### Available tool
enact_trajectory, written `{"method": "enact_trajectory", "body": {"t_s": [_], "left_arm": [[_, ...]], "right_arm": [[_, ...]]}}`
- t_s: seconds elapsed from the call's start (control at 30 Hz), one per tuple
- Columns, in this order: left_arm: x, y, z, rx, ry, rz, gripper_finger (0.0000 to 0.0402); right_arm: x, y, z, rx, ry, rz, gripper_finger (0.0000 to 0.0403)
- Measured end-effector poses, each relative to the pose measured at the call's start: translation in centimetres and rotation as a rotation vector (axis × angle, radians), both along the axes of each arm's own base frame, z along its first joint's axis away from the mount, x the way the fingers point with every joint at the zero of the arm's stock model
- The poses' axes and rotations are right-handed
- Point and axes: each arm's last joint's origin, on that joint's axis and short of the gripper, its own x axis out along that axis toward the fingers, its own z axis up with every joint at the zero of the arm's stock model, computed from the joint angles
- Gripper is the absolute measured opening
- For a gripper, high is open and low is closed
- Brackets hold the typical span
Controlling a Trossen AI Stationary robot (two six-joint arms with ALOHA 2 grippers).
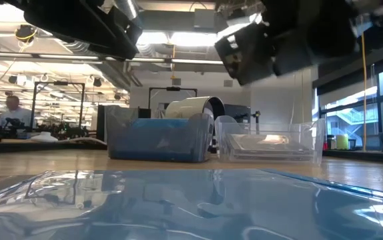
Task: Pick & place jewel cases by type
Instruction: Put the right blue cd case into the black bin
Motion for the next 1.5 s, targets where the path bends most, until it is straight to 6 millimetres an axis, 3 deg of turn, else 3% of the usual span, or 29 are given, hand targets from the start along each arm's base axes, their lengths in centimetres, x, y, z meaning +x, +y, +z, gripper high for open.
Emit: {"method": "enact_trajectory", "body": {"t_s": [0.47, 0.83, 1.1, 1.3, 1.5], "left_arm": [[0.1, 0.0, 0.1, -0.004, -0.009, 0.000, 0.0137], [0.1, 0.0, 0.1, -0.001, -0.010, 0.003, 0.0137], [0.1, 0.0, 0.1, 0.029, -0.018, -0.013, 0.0137], [-0.2, 0.2, -0.3, 0.064, 0.021, 0.010, 0.0137], [-0.8, 0.8, -1.2, 0.183, 0.111, 0.074, 0.0137]], "right_arm": [[0.4, 1.1, -6.3, 0.015, 0.108, -0.100, 0.0158], [0.7, 0.8, -7.5, -0.017, 0.135, -0.148, 0.0158], [1.1, -1.4, -7.7, -0.217, 0.082, -0.219, 0.0158], [1.4, -2.1, -7.7, -0.462, -0.051, -0.020, 0.0158], [1.7, -2.6, -7.6, -0.766, -0.158, 0.070, 0.0158]]}}
